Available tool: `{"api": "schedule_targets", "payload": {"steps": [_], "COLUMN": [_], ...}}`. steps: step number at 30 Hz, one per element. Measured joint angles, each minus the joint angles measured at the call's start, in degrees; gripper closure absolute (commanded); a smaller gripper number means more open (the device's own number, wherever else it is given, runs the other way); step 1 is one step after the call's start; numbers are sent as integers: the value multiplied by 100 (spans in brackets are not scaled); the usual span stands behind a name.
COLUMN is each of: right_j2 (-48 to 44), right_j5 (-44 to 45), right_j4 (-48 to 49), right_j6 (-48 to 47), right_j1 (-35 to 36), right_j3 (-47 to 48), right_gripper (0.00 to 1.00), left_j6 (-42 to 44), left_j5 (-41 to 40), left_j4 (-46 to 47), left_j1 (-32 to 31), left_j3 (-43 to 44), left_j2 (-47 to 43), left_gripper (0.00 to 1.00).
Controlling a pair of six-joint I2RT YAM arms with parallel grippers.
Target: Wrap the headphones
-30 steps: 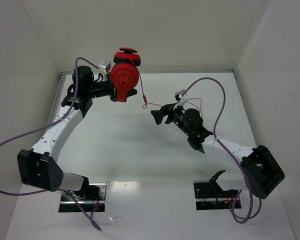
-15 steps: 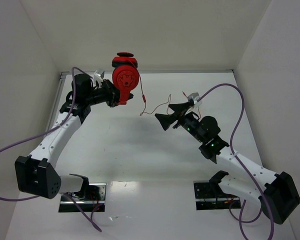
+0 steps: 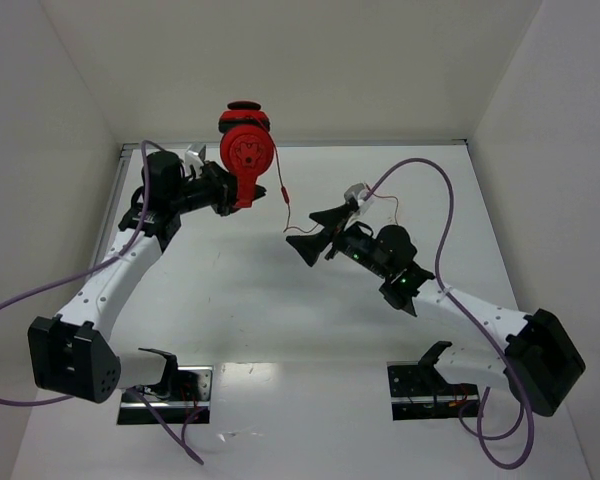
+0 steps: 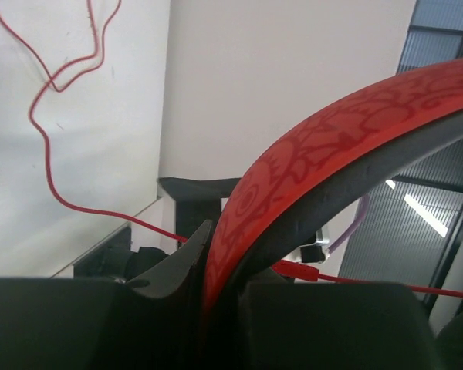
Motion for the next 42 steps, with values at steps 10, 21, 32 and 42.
{"api": "schedule_targets", "payload": {"steps": [10,21,32,42], "right_j2": [894,1843,2483,2942], "right_j5": [201,446,1095,1596], "right_j4": [498,887,1222,1401], "right_j6": [-348,-544,-723,-1486], "right_j1": [210,374,457,382], "right_j3": [409,1058,1353,1860], "right_gripper": [44,37,99,99], "left_j6": [-354,-310,-116,866], "left_j5": [391,966,1067,1545], "left_j4": [227,356,240,-358], "left_j1": [0,0,0,0], "left_j3": [396,715,721,1088], "left_j2": [0,0,0,-72], "left_gripper": [100,100,100,100]}}
